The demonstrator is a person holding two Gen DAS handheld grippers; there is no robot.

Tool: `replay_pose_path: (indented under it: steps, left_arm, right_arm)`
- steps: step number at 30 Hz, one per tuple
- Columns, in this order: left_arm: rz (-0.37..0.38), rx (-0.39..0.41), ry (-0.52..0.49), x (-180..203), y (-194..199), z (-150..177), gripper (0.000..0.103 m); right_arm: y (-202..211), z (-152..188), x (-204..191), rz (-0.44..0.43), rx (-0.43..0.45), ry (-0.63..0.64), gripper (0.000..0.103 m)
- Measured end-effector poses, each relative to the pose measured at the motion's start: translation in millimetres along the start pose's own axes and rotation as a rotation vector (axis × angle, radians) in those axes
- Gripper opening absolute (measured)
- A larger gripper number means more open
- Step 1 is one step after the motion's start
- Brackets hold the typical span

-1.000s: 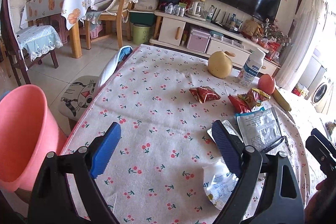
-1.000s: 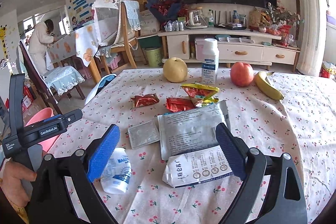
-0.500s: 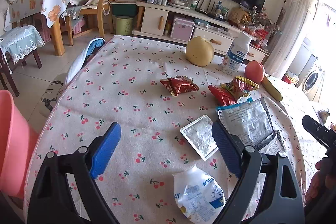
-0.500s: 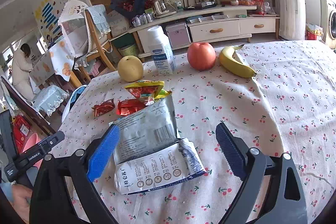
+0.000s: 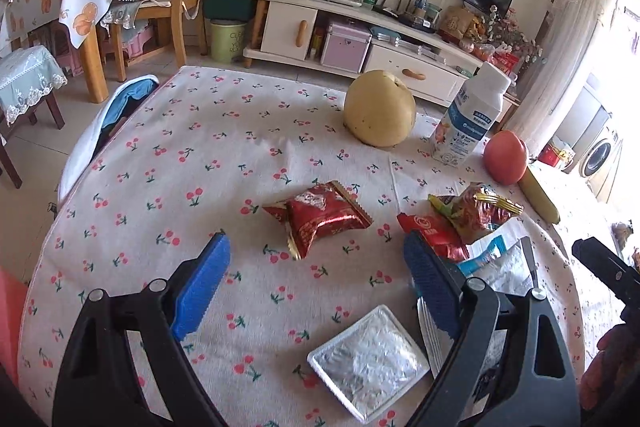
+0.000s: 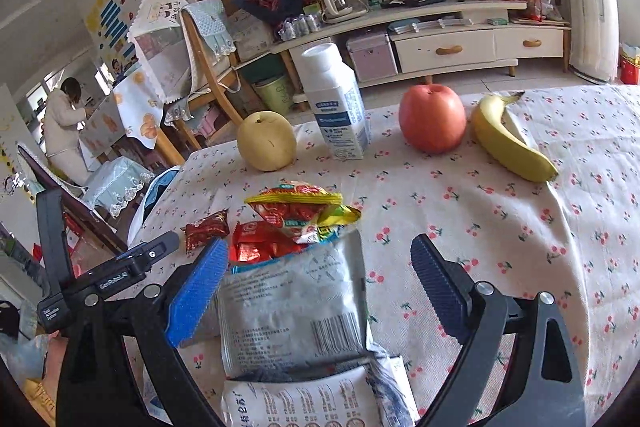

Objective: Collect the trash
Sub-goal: 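Bring both tools back toward the remaining wrappers on the table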

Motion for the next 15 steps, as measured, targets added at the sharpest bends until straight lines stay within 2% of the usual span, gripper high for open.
replay_pose_path:
  steps: [5, 11, 15]
  left_arm:
    - [-0.008, -0.033, 0.011, -2, -25, -12, 0.089]
    - [-0.021, -0.08, 0.002, -2, -48, -21, 0.089]
    - [-0.02, -0.113, 0.041, -11, -55, -22, 0.089]
  right_arm:
    - [-26, -16, -19, -0.017, -0.02, 0.044, 0.092]
    - [-67, -24, -35, -0.014, -0.1, 0.098, 0.092]
    - [-87, -23, -42, 0.017, -0.125, 0.149, 0.092]
Point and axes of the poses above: each gripper's, at about its wrist camera, not at the fingertips, and y roughly against the way its jaws point, x to its right, z to its underside, the point moved 1 cm from there along -y, roughly the way its jaws point, and after that the axes turned 13 degrees about z, right-handed, at the moved point
